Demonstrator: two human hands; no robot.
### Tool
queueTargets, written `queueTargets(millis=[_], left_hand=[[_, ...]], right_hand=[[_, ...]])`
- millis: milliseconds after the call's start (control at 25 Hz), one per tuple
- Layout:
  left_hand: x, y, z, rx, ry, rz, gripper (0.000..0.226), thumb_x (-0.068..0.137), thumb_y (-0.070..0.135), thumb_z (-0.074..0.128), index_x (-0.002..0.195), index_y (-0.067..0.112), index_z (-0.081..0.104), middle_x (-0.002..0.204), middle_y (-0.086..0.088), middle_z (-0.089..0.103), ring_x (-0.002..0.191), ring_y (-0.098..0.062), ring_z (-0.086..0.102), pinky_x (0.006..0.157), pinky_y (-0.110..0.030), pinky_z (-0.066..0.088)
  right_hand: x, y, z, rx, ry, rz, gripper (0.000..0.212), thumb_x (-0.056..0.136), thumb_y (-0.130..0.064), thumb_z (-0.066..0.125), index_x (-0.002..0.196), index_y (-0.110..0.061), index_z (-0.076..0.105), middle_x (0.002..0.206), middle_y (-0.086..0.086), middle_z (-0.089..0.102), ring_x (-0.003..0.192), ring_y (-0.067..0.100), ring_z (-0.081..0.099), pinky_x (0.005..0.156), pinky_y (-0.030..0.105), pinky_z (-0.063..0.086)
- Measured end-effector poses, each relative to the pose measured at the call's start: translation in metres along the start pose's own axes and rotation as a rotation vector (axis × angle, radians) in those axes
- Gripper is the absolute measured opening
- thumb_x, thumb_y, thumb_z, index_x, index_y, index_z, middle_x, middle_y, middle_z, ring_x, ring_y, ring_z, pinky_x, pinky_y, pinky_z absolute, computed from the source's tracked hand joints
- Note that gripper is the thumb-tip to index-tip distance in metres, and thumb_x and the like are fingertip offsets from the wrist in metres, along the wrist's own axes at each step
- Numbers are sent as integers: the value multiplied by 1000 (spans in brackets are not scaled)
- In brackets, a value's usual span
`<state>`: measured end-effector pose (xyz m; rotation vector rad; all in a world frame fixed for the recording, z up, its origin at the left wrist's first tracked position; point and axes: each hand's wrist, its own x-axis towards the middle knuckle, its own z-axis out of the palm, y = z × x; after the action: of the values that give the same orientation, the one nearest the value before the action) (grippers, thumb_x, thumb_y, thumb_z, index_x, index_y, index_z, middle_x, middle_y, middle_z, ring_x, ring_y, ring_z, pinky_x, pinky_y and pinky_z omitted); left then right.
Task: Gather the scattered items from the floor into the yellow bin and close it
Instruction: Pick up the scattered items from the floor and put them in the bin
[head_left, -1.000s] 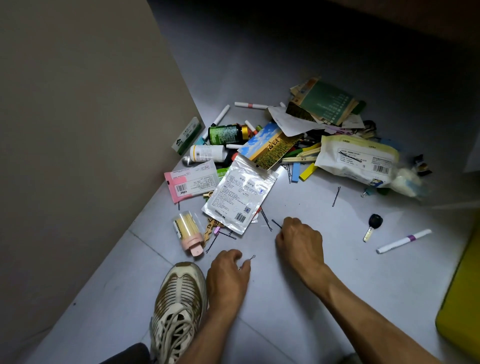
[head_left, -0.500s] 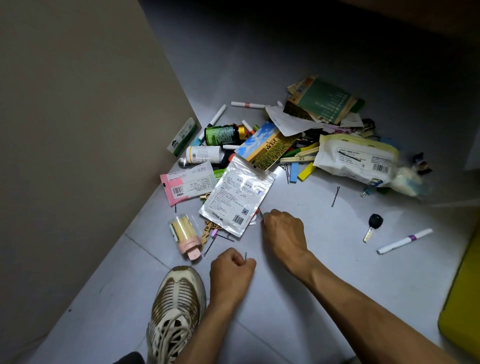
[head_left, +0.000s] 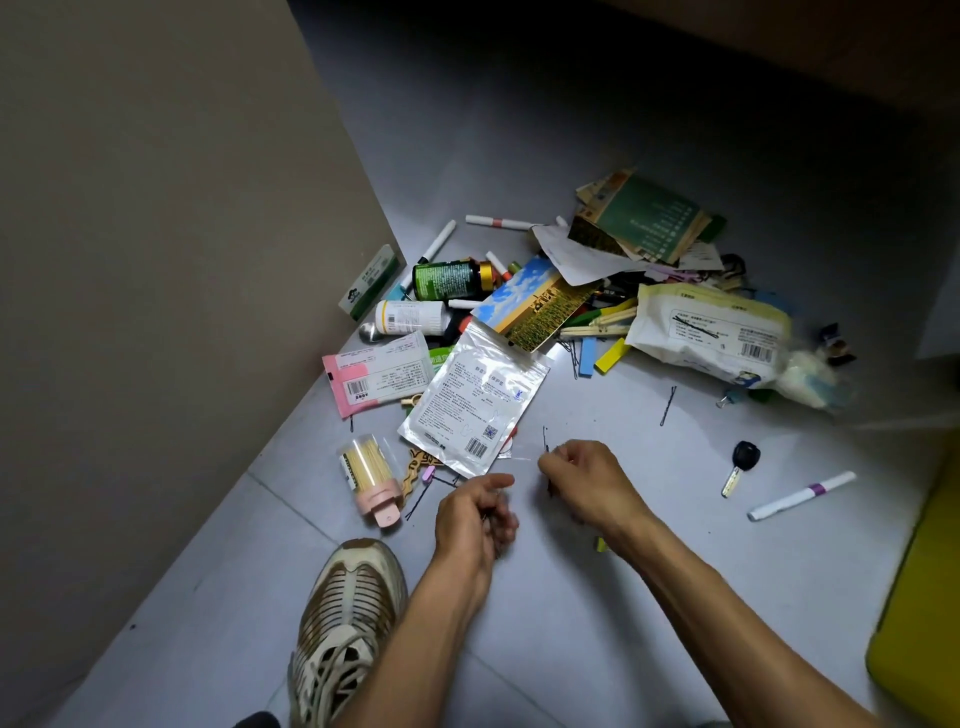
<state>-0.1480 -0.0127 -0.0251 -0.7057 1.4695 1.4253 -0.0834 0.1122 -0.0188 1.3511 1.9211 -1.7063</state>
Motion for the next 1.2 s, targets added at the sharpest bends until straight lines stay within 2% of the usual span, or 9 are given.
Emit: queueTargets(millis=[80, 280, 520, 640, 720, 800, 920, 1080, 1200], left_hand=[[-2, 2, 16, -114, -57, -25, 24, 87, 7, 39, 88, 2, 63, 61, -9, 57, 52, -21, 55, 54, -28, 40], [-9, -1, 62, -170, -198, -45, 38, 99, 28, 44, 78, 4, 65, 59, -8, 61, 50, -18, 58, 54, -28, 46], [-10, -16, 106, 45, -196, -66, 16, 92, 14, 47, 84, 8, 59, 57, -3, 49, 39, -12, 38, 36, -19, 23], [-5, -28, 120, 132, -169, -101, 14, 90, 15, 49, 86, 8, 61, 49, 1, 39, 35, -10, 26, 35, -16, 17], [-1, -35, 125, 316, -98, -25, 14, 86, 20, 61, 74, 13, 63, 46, 5, 38, 35, -10, 28, 38, -16, 24], [4, -35, 132, 518, 3, 162, 13, 80, 19, 70, 68, 17, 69, 55, 7, 59, 49, -10, 50, 54, -20, 41], [13, -29, 159, 838, 27, 416, 6, 82, 24, 71, 86, 21, 73, 92, 7, 72, 84, -12, 64, 70, -23, 45], [28, -32, 198, 1373, 71, 725, 16, 89, 31, 64, 91, 15, 66, 86, 1, 67, 84, -23, 64, 69, -28, 44], [37, -35, 205, 1554, 55, 834, 12, 92, 20, 57, 89, 12, 65, 89, -7, 68, 82, -29, 64, 65, -30, 43]], right_hand=[[-30, -7, -8, 136, -80, -15, 19, 77, -23, 57, 60, -16, 53, 54, 3, 51, 46, 15, 38, 43, 25, 30], [-58, -7, -28, -272, 71, -167, 23, 82, -33, 61, 63, -20, 58, 61, 1, 64, 57, 15, 59, 56, 30, 45], [-51, 39, -91, 276, 264, -24, 14, 89, -17, 63, 78, -19, 73, 62, 2, 69, 49, 15, 53, 47, 25, 43], [-36, 80, -125, 194, 773, 127, 6, 85, -22, 66, 86, -19, 71, 79, 5, 73, 68, 22, 64, 64, 30, 48], [-36, 111, -148, 24, 1000, 384, 31, 85, -36, 68, 105, -13, 63, 102, 13, 70, 85, 31, 62, 75, 34, 46], [-32, 128, -156, 13, 964, 483, 35, 86, -36, 68, 108, -10, 59, 106, 16, 67, 90, 35, 62, 77, 37, 48], [-18, 119, -148, -76, 842, 342, 12, 86, -23, 63, 88, -13, 57, 92, 13, 67, 76, 31, 58, 68, 32, 47], [-9, 107, -136, -126, 814, 209, 17, 93, -25, 52, 98, -9, 53, 102, 14, 61, 89, 38, 60, 71, 36, 45], [-4, 107, -123, -312, 717, 190, 25, 93, -33, 55, 104, -11, 53, 107, 9, 58, 95, 34, 61, 73, 35, 45]])
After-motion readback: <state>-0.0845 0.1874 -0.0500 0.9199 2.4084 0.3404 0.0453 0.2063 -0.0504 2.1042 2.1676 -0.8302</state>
